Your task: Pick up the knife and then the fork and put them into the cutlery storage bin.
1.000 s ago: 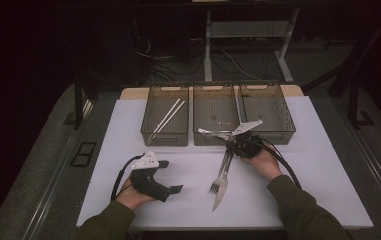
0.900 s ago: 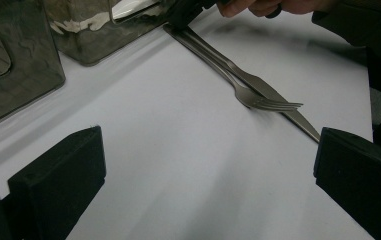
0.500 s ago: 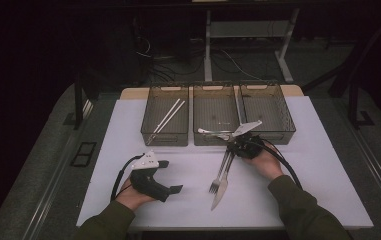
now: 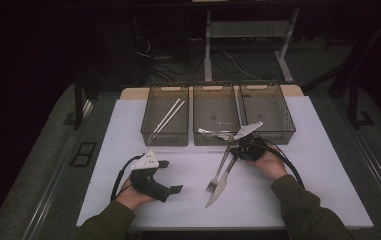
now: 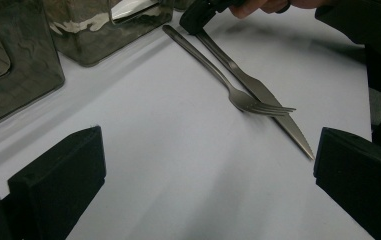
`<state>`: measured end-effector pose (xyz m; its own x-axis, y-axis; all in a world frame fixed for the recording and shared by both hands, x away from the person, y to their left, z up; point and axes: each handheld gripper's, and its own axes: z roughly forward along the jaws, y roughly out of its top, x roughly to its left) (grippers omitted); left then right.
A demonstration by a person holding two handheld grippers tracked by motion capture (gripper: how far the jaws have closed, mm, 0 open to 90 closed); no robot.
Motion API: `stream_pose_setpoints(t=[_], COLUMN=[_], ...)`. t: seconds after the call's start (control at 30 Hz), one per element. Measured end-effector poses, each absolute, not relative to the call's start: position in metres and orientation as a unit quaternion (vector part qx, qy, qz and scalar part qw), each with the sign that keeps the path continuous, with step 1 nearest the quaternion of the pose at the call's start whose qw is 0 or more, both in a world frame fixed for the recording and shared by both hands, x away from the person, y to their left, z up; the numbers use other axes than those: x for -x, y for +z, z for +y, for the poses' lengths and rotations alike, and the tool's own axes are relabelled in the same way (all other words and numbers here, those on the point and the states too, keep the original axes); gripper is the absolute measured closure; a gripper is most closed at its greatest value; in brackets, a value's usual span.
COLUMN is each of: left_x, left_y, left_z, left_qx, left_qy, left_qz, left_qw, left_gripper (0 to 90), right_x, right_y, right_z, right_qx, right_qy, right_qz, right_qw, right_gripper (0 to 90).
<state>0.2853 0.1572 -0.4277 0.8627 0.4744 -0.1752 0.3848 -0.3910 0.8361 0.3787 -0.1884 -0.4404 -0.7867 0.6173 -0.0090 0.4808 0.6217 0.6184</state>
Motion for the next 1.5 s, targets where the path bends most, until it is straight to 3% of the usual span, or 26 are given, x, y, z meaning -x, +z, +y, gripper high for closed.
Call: stream_pose_setpoints(t=[0.77,1.5], left_x=[-0.285,-0.285], left_y=[-0.428,-0.428], left_z=[0.157,0.157], left_qx=[-0.832,-0.832], left_qy=[0.046,0.046], left_qz=[0.258,0.258], left_qw=[0.489,0.489], left_gripper=[0.0,0.0], right_x=[-0.354,-0.351], right_y=[-0.432,-0.435], right_z=[-0.194,-0.2], right_qx=[-0.25,-0.24], right_qy=[0.302,0.286], right_qz=[0.918,0.926], right_qw=[0.064,0.057], right_gripper=[89.8,89.9])
